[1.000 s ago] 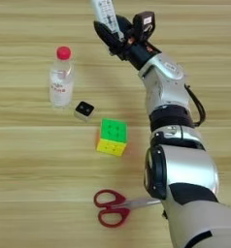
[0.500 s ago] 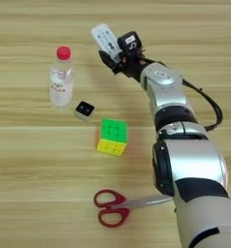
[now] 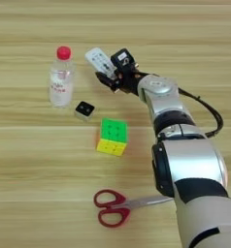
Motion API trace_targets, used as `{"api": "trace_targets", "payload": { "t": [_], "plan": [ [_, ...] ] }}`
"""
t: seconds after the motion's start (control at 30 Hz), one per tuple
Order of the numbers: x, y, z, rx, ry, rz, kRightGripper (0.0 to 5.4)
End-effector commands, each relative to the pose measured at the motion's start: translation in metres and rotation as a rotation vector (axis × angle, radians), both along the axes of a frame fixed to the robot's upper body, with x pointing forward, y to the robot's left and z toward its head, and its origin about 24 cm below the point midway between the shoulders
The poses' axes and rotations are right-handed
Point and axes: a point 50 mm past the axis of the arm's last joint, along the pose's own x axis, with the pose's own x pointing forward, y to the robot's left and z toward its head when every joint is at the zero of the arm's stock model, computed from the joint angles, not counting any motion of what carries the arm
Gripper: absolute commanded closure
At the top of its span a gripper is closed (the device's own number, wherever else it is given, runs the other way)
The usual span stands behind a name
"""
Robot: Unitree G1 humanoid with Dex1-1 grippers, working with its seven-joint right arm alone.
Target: Move the objects on the table
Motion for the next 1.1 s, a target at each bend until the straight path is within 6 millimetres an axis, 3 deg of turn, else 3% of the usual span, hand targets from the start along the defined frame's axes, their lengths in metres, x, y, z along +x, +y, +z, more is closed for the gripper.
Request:
{"api": "trace_targets", "payload": {
  "t": [0.03,1.1],
  "plan": [
    [0.013,-0.003,0.037,-0.045,-0.092,0.004,2.50],
    [-0.021,-0.028,-0.020,-0.241,0.218,0.151,2.50]
  ]
}}
